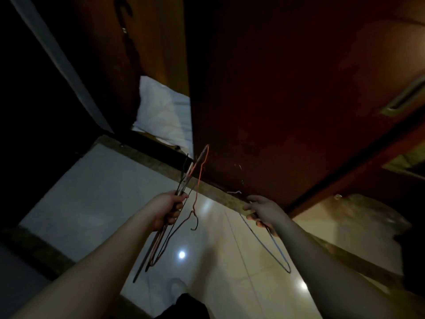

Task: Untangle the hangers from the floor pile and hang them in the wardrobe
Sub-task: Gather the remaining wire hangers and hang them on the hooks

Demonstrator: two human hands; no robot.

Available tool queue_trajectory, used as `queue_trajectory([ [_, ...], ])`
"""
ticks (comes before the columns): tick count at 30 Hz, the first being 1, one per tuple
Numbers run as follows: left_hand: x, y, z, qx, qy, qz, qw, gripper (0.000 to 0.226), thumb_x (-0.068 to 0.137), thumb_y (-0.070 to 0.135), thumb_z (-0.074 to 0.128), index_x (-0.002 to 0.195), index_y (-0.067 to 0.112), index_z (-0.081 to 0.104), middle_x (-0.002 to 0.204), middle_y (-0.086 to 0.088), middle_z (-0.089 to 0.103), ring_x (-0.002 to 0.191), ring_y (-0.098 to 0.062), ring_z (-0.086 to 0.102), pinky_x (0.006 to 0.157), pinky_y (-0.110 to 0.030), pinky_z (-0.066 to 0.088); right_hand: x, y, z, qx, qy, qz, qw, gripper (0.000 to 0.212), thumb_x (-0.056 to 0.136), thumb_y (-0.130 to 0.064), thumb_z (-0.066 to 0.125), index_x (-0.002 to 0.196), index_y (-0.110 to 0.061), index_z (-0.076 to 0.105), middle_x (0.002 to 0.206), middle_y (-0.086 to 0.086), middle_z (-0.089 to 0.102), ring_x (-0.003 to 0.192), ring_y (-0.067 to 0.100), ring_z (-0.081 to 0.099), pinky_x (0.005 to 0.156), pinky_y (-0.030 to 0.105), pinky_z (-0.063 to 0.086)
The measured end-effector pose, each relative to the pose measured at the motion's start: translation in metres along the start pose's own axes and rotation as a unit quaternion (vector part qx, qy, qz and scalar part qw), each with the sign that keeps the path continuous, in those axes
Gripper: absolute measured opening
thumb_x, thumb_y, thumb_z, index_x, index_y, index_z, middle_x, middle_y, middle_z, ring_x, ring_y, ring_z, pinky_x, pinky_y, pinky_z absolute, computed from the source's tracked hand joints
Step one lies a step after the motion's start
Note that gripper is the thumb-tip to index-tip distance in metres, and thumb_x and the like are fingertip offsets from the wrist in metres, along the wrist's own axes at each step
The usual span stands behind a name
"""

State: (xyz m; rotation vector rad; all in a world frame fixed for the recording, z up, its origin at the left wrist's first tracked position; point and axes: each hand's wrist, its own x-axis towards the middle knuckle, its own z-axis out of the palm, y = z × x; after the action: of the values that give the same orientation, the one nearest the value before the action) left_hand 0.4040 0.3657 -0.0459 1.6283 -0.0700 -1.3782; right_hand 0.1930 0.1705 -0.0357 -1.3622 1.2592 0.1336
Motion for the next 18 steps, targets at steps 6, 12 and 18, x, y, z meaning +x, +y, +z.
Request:
queue_trajectory([
  [6,-0.026,0.045,-0.112,-0.064,0.067,0.047,0.995,0.009,0.101,0.014,0.047,0.109,0.013,0.051,0.056,0.004,0.033,0.042,-0.008,0.023,0.037,-0.018,0.014,0.015,-0.097,0.093,-0.04,-0.027,-0.097,0.994,0.032,0.097,-0.011,0.052,0.129,-0.015,0.052,0.095,-0.002,0.068,0.054,0.008,0.06,0.044,0.025,0.043],
  [12,-0.058,0.107,-0.188,-0.113,0.102,0.118,0.981,0.008,0.101,0.014,0.046,0.108,0.015,0.047,0.051,0.007,0.032,0.039,-0.006,0.021,0.036,-0.017,0.012,0.017,-0.2,0.158,-0.061,-0.042,-0.177,0.981,0.022,0.1,-0.015,0.049,0.122,-0.018,0.052,0.109,-0.004,0.069,0.07,0.012,0.067,0.046,0.019,0.039],
  [18,-0.078,0.192,-0.238,-0.132,0.126,0.207,0.961,0.009,0.101,0.013,0.042,0.106,0.016,0.05,0.055,0.005,0.033,0.042,-0.007,0.022,0.039,-0.018,0.012,0.027,-0.315,0.194,-0.109,-0.008,-0.28,0.954,0.021,0.101,-0.015,0.043,0.12,-0.018,0.053,0.097,-0.009,0.068,0.072,0.013,0.067,0.056,0.021,0.04],
])
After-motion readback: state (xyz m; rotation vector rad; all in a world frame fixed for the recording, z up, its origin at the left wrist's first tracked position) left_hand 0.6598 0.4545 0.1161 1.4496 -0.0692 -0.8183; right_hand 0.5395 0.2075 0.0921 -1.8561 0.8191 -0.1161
